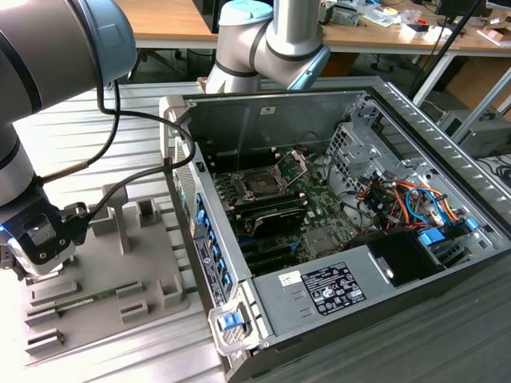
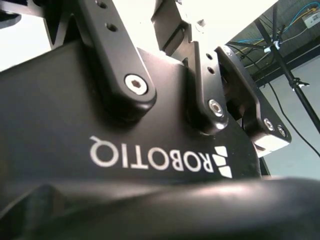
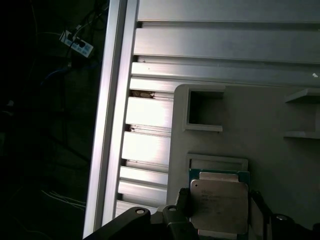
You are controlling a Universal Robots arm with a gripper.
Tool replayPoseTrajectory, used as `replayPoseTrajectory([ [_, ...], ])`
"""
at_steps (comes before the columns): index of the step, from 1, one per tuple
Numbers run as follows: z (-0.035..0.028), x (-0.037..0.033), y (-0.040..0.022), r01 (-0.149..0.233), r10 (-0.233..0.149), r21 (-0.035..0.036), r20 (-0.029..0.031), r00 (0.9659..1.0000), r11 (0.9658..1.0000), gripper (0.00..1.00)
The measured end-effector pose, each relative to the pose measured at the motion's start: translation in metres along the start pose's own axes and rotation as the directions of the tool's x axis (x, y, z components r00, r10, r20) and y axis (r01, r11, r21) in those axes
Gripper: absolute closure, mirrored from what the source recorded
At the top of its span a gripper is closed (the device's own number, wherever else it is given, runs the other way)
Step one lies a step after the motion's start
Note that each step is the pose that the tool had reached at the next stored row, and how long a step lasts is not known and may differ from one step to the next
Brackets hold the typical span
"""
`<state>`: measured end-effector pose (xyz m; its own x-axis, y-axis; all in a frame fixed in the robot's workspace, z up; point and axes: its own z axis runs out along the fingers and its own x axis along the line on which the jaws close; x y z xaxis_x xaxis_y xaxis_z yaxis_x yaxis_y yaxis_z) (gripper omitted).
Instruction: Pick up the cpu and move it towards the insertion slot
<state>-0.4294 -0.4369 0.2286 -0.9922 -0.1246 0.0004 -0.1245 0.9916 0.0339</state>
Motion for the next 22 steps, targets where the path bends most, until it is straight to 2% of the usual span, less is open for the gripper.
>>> replayPoseTrajectory([
  [22,-0.0056,0.0,0.0002,0.0,0.0,-0.0018,0.0003,1.0,1.0,0.45],
])
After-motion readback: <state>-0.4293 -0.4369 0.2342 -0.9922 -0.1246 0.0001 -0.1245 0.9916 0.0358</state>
